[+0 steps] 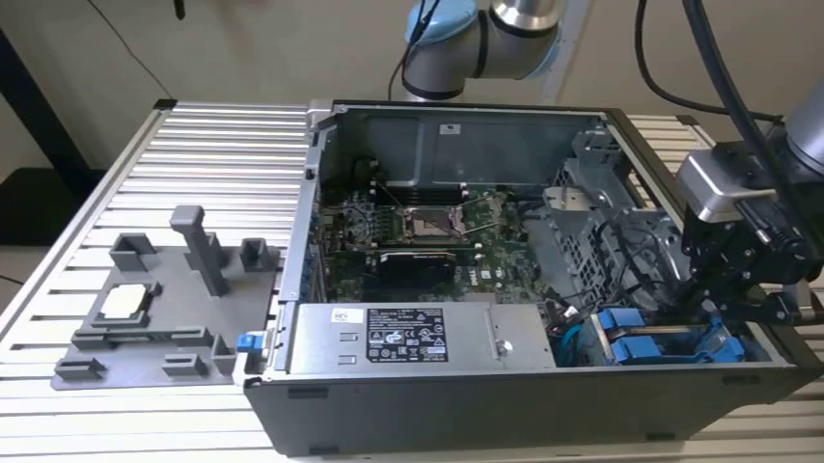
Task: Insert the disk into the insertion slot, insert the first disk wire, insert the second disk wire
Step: 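Insert the second disk wire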
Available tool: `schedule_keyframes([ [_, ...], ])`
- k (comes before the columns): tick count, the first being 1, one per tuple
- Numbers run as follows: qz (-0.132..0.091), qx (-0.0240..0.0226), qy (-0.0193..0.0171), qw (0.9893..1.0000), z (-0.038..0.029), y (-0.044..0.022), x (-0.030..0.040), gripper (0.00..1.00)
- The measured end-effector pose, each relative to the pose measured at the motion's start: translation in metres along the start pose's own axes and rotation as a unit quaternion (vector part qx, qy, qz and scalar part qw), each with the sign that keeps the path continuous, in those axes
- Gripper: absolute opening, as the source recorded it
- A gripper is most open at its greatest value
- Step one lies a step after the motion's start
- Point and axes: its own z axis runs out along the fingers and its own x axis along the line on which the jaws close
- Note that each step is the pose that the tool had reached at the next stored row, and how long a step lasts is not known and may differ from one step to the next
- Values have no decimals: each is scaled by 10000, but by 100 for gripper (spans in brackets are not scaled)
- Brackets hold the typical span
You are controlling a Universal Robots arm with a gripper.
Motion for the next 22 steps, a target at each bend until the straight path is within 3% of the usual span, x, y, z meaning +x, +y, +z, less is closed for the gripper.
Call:
schedule_keyframes([
  [11,0,0,-8,10000,28,1,2,20],
  [12,0,0,-5,10000,26,1,2,27],
  [22,1,-8,-5,10000,-240,-12,-16,27],
])
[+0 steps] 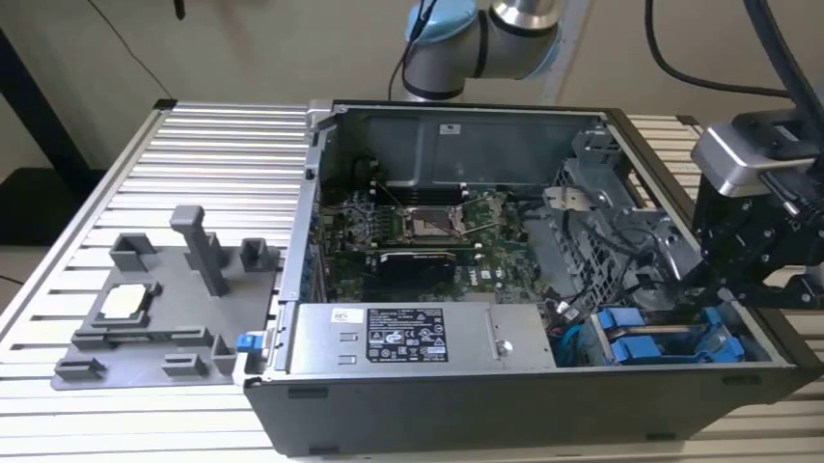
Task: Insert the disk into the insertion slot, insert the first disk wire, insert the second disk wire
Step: 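Insert the second disk wire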
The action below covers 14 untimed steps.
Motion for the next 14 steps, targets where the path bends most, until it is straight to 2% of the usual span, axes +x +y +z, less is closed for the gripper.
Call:
schedule_keyframes([
  [3,0,-1,0,10000,-120,-6,-8,27],
  [5,0,-1,2,10000,-175,-8,-12,27],
  [10,0,-2,2,10000,-185,-5,-20,27],
  [14,0,-2,2,10000,-182,48,-86,27],
])
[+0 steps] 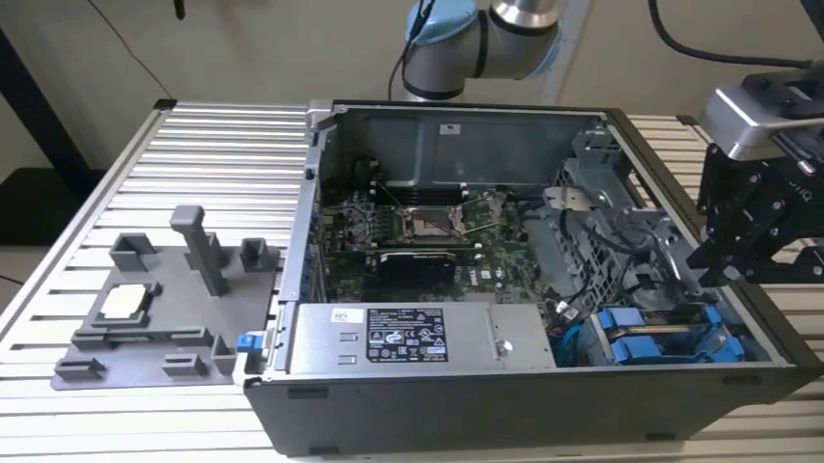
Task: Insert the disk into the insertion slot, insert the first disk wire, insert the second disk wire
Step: 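Insert the second disk wire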
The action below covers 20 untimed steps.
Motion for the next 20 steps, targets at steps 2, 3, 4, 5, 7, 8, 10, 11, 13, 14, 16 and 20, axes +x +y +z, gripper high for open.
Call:
schedule_keyframes([
  [2,0,0,0,10000,-3,29,-34,27],
  [3,0,0,0,10000,-7,42,-52,27],
  [4,0,1,0,10000,-10,62,-75,27],
  [5,0,3,1,10000,-10,82,-99,27],
  [7,0,6,0,10000,-10,123,-144,27],
  [8,0,7,0,10000,-11,147,-163,27],
  [10,-1,10,2,10000,-25,195,-184,27],
  [11,-1,12,2,10000,-44,210,-186,27],
  [13,-1,17,2,10000,-81,252,-191,27],
  [14,-2,22,4,10000,-94,283,-193,27],
  [16,-4,42,21,10000,-102,345,-198,27],
  [20,-12,121,80,9999,-107,475,-203,27],
])
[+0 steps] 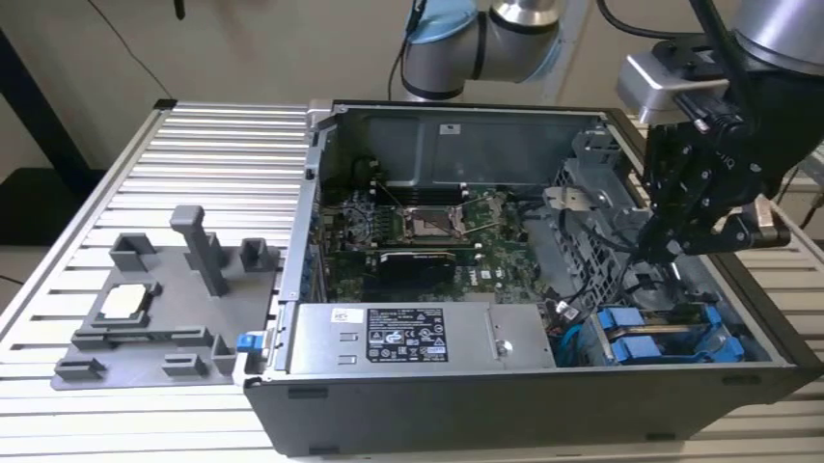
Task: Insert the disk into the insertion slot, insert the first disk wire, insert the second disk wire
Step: 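Insert the second disk wire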
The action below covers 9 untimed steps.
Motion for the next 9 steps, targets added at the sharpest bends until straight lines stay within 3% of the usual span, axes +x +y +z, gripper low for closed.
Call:
schedule_keyframes([
  [5,-9,103,64,9999,23,172,-33,27],
  [9,-17,218,80,9997,58,261,-85,27],
])
